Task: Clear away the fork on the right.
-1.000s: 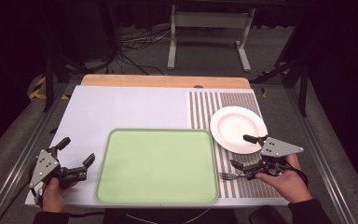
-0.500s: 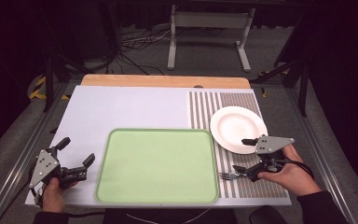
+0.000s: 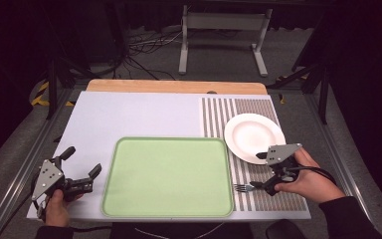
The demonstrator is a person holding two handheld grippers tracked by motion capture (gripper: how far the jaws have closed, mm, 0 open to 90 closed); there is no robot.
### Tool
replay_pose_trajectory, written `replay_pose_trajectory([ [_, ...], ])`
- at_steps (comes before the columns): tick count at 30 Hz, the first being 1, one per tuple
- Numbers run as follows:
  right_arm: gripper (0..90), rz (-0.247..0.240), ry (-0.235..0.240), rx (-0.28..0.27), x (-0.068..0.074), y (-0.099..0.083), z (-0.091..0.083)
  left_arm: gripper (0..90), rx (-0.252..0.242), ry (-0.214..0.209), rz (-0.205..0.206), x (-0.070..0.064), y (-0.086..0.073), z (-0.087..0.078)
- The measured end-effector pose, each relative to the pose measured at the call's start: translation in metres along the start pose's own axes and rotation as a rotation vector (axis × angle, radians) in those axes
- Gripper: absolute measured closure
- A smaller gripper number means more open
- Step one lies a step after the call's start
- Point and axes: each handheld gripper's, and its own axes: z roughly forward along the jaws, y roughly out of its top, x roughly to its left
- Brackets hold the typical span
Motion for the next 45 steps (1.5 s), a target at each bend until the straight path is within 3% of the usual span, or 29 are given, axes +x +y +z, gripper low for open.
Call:
replay_pose_trajectory([
  [19, 10.0, -0.085, 0.071, 0.216, -0.001, 0.011, 0.013, 0.1, 0.003, -0.001, -0.002, 0.0, 0.0, 0.0],
  [28, 12.5, -0.129, 0.107, 0.354, 0.001, 0.015, 0.017, 0.0, 0.0, 0.0, -0.003, 0.0, 0.0, 0.0],
  [34, 15.1, -0.15, 0.119, 0.41, 0.001, 0.015, 0.019, 0.0, -0.003, 0.002, -0.004, 0.0, 0.0, 0.0],
  [38, 17.0, -0.168, 0.14, 0.493, 0.001, 0.011, 0.021, 0.0, -0.003, 0.005, 0.001, 0.0, 0.001, -0.001],
  [45, 21.1, -0.197, 0.165, 0.536, -0.001, 0.006, 0.024, 0.1, -0.003, 0.004, 0.003, 0.0, 0.001, -0.001],
])
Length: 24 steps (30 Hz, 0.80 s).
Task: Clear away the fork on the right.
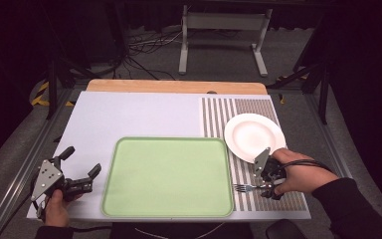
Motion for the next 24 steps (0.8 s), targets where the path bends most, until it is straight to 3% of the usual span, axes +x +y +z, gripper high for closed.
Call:
replay_pose_trajectory([
  [9, 27.5, -0.009, 0.02, 0.048, -0.0017, -0.0051, 0.0055, 0.0, 0.0, 0.001, 0.001, -0.0002, 0.0001, 0.0],
  [14, 41.8, -0.027, 0.036, 0.081, -0.0024, -0.0052, 0.0079, 0.0, 0.001, 0.0, 0.0, -0.0001, 0.0, 0.0002],
  [24, 61.5, -0.068, 0.04, 0.162, -0.0037, -0.0022, 0.0096, 0.1, 0.0, 0.001, 0.001, -0.0003, 0.0001, 0.0001],
])
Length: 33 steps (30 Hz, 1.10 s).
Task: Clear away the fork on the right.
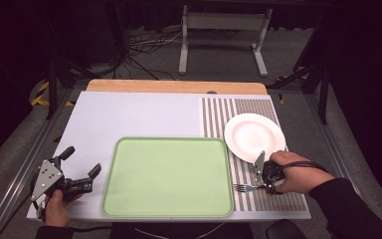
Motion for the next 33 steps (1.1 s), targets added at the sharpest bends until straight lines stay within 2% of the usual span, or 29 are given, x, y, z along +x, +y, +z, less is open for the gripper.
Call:
replay_pose_trajectory([
  [4, 69.0, -0.02, 0.009, 0.025, -0.001, 0.001, 0.002, 0.1, 0.0, -0.001, 0.0, 0.0, 0.0, 0.0],
  [10, 76.1, -0.013, 0.007, 0.031, -0.001, 0.001, 0.006, 0.1, -0.001, 0.0, -0.003, 0.0, 0.0, 0.0],
  [24, 77.5, -0.019, -0.01, 0.033, 0.001, 0.002, 0.004, 0.0, 0.001, 0.0, -0.001, 0.0, 0.0, 0.0],
  [33, 77.6, -0.016, -0.041, 0.015, 0.003, 0.005, -0.017, 0.0, 0.0, 0.002, -0.001, 0.0, 0.0, 0.0],
])
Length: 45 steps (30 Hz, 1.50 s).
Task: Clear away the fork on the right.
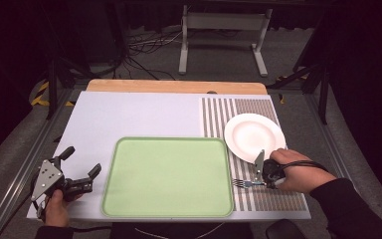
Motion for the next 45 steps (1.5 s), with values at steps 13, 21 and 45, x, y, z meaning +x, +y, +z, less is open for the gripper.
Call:
replay_pose_trajectory([
  [13, 77.6, -0.001, -0.039, -0.026, -0.003, 0.007, -0.027, 0.0, 0.0, -0.002, -0.003, 0.0, 0.0, 0.0],
  [21, 77.6, -0.004, -0.07, -0.065, -0.007, 0.016, -0.044, 0.0, -0.001, 0.0, -0.002, 0.0, 0.0, 0.0],
  [45, 77.6, -0.092, -0.139, -0.114, -0.015, 0.086, -0.066, 0.1, -0.003, -0.002, 0.002, 0.0, 0.0, 0.0],
])
